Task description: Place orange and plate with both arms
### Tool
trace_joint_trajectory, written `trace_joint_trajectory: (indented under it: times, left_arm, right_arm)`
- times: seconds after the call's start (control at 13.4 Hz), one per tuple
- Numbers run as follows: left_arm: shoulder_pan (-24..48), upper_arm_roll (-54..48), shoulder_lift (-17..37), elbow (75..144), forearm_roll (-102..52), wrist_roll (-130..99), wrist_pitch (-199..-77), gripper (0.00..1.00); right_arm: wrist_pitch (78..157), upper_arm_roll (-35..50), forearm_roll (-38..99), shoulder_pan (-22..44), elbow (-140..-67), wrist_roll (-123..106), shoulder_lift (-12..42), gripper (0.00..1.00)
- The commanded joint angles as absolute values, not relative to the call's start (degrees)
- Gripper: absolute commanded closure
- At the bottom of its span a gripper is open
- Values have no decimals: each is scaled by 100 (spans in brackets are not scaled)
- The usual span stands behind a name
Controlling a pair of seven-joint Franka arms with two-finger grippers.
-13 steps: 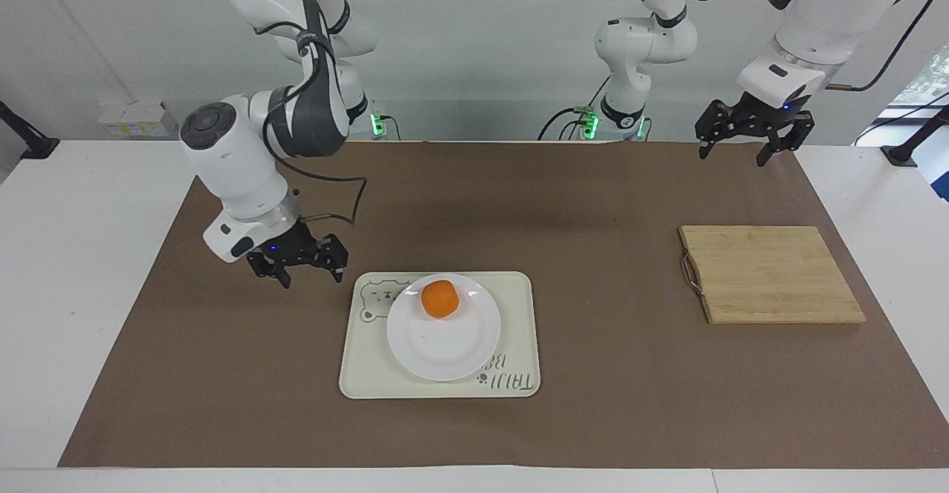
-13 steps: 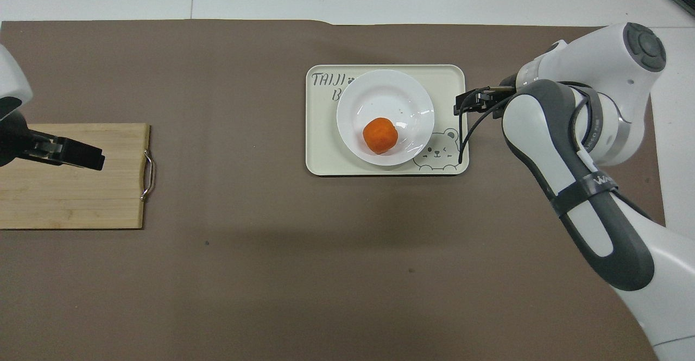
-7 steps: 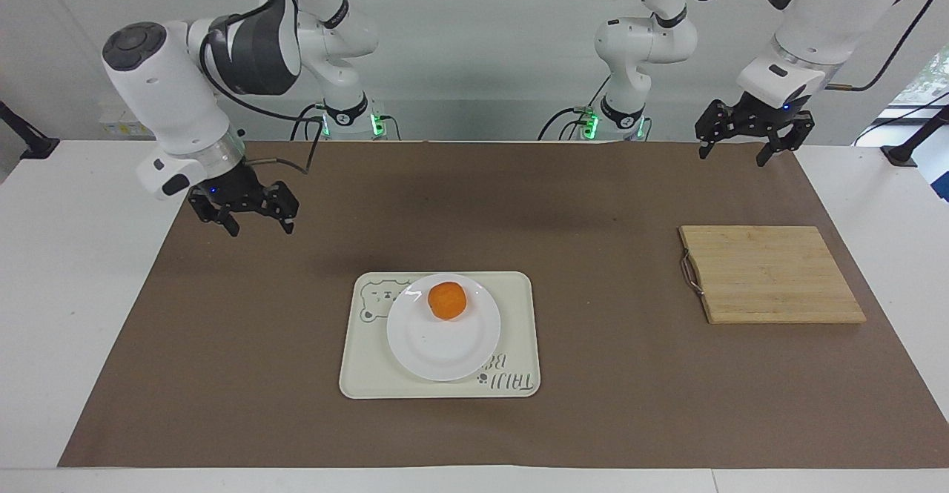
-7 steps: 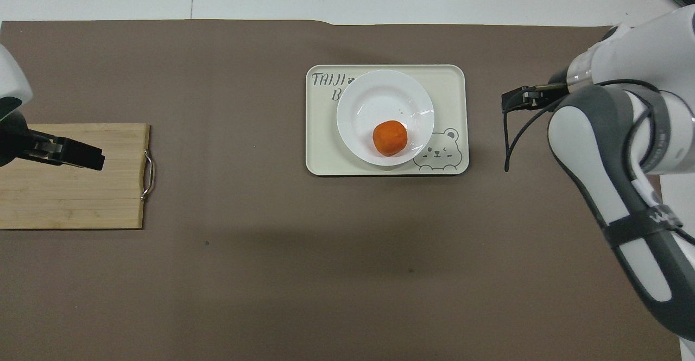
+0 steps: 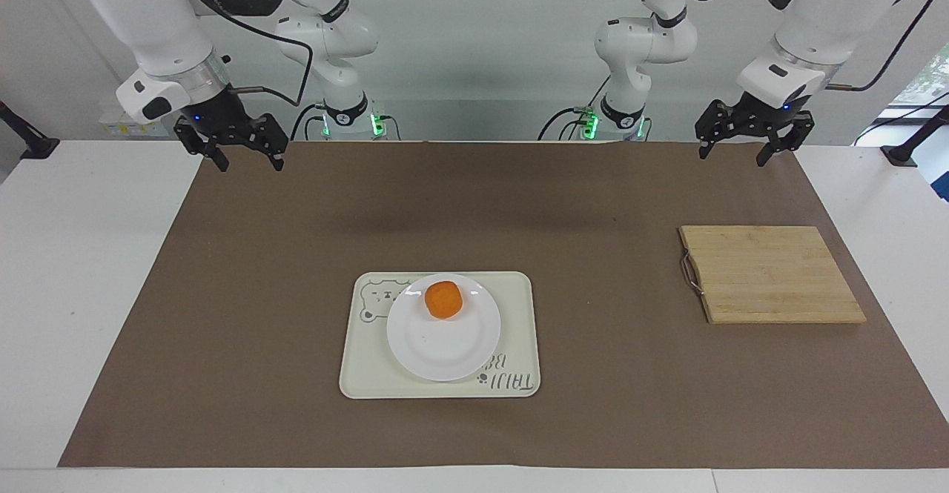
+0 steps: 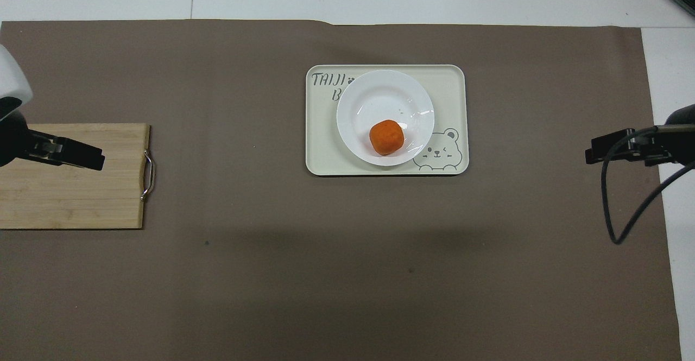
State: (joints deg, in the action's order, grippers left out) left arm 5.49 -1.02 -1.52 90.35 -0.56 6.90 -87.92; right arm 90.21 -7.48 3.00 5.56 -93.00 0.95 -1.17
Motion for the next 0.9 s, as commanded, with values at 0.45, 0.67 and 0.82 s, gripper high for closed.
trace_joint_trajectory:
  times: [0.45,0.67,0.82]
  left_arm:
    - [475,-149,-229,9062,53,721,-8798,0]
    - [475,-149,-220,9062,53,721,-8798,0]
    - [475,-149,-220,9062,53,721,-8798,0]
  right_arm:
    - [8939,-730,27,474,-9422,184,-430,0]
    - [8693,-712,0,484,-9431,202,-615,0]
    - [8745,-668,-9,387,-9413,193,-598,0]
